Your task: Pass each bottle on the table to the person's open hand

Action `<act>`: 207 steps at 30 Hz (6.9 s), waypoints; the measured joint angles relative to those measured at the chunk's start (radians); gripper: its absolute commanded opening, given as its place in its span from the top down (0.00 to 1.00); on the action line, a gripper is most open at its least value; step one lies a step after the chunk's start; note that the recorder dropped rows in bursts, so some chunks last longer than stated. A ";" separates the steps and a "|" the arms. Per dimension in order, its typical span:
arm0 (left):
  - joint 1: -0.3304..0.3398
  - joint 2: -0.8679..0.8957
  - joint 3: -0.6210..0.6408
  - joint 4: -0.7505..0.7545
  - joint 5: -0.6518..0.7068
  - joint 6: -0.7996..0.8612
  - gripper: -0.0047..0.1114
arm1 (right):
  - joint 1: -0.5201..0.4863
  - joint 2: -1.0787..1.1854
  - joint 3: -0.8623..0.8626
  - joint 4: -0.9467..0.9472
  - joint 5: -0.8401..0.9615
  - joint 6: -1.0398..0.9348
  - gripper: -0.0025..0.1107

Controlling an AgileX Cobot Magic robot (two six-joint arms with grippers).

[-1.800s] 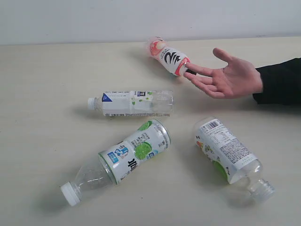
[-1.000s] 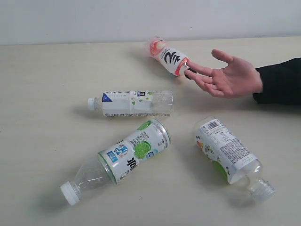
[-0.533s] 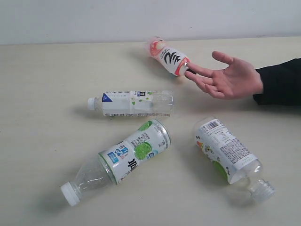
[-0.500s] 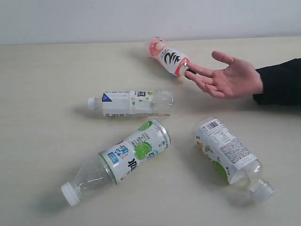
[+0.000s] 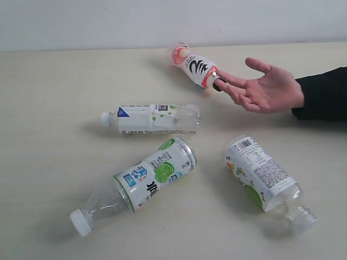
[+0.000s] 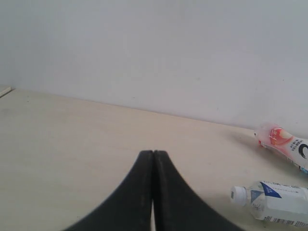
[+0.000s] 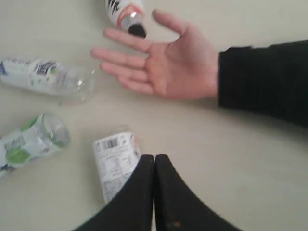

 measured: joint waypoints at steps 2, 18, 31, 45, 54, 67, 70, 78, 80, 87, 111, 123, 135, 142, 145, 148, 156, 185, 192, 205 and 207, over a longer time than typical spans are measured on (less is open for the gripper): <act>0.000 0.000 0.000 0.000 0.000 0.000 0.96 | 0.039 0.070 0.000 0.017 0.039 -0.037 0.90; 0.000 0.000 0.000 0.000 0.000 0.000 0.96 | 0.148 0.374 0.000 0.104 -0.053 -0.059 0.56; 0.000 0.000 0.000 0.000 0.000 0.000 0.96 | 0.320 0.418 0.094 0.035 -0.057 -0.181 0.32; 0.000 0.000 0.000 0.000 0.000 0.000 0.96 | 0.333 0.418 0.094 -0.090 -0.130 -0.118 0.31; 0.000 0.000 0.000 0.000 0.000 0.000 0.96 | 0.333 0.455 0.094 -0.102 -0.137 -0.131 0.16; 0.000 0.000 0.000 0.000 0.000 0.000 0.96 | 0.333 0.608 0.094 -0.113 -0.010 -0.137 0.15; 0.000 0.000 0.000 0.000 0.000 0.000 0.96 | 0.333 0.616 0.094 -0.114 0.024 -0.137 0.15; 0.000 0.000 0.000 0.000 0.000 0.000 0.96 | 0.333 0.617 0.094 -0.132 0.075 -0.094 0.15; 0.000 0.000 0.000 0.000 0.000 0.000 0.96 | 0.333 0.614 0.094 -0.133 0.075 -0.079 0.15; 0.000 0.000 0.000 0.000 0.000 0.000 0.96 | 0.360 0.443 0.094 -0.227 0.072 0.071 0.15; 0.000 0.000 0.000 0.000 0.000 0.000 0.96 | 0.617 0.406 0.230 -0.393 -0.198 0.361 0.15; 0.000 0.000 0.000 0.000 0.000 0.000 0.96 | 0.617 0.406 0.230 -0.377 -0.202 0.364 0.15; 0.000 0.000 0.000 0.000 0.000 0.000 0.96 | 0.617 0.410 0.230 -0.377 -0.252 0.359 0.15; 0.000 0.000 0.000 0.000 0.000 0.000 0.96 | 0.617 0.498 0.230 -0.396 -0.326 0.359 0.15; 0.000 0.000 0.000 0.000 0.000 0.000 0.96 | 0.617 0.524 0.230 -0.404 -0.344 0.359 0.15; 0.000 0.000 0.000 0.000 0.000 0.000 0.96 | 0.617 0.533 0.230 -0.410 -0.352 0.359 0.24; 0.000 0.000 0.000 0.000 0.000 0.000 0.96 | 0.617 0.535 0.230 -0.416 -0.348 0.361 0.57; 0.000 0.000 0.000 0.000 0.000 0.000 0.96 | 0.612 0.293 0.061 -0.416 -0.057 0.360 0.98; 0.000 0.000 0.000 0.000 0.000 0.000 0.96 | 0.491 0.278 -0.096 -0.419 0.036 0.360 0.98; 0.000 0.000 0.000 0.000 0.000 0.000 0.96 | 0.292 0.442 -0.148 -0.337 -0.066 0.366 0.98; 0.000 0.000 0.000 0.000 0.000 0.000 0.96 | 0.292 0.473 -0.150 -0.300 -0.094 0.350 0.98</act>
